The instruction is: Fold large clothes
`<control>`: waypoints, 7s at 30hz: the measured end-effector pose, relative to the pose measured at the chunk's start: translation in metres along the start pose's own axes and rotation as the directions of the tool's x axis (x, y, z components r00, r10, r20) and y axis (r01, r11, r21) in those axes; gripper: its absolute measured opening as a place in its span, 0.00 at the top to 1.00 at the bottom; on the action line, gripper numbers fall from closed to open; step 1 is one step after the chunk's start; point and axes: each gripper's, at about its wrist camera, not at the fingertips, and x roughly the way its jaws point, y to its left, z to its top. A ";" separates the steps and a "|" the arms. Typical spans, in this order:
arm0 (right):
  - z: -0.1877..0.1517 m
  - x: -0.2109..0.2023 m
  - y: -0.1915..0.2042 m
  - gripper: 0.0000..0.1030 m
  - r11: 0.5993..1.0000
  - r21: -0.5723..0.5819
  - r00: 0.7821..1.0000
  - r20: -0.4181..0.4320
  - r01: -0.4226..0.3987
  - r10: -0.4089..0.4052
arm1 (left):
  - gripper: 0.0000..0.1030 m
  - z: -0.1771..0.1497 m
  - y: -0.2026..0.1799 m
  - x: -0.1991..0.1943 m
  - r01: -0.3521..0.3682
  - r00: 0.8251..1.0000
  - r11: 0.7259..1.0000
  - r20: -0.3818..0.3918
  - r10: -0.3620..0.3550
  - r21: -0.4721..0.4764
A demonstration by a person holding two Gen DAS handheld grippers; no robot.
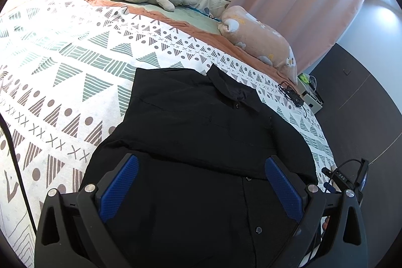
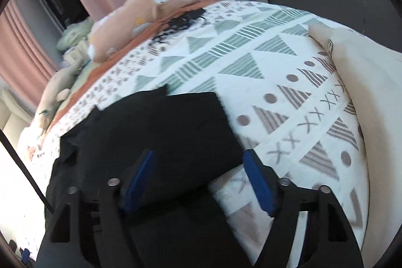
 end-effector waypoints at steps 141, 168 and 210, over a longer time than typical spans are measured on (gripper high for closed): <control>-0.206 -0.302 -0.166 0.21 0.906 0.010 0.873 -0.261 -0.423 0.411 | 0.38 -0.215 0.132 -0.146 0.103 0.975 0.969 -0.172 -0.143 -0.226; -0.217 -0.282 -0.158 0.73 0.898 0.157 0.871 -0.222 -0.412 0.438 | 0.86 -0.213 0.135 -0.137 0.124 0.974 0.936 -0.141 -0.178 -0.329; -0.270 -0.542 -0.171 0.94 0.732 -0.154 0.735 0.046 -0.664 0.676 | 0.91 -0.257 0.117 -0.427 0.327 0.925 0.923 0.268 -0.268 -0.205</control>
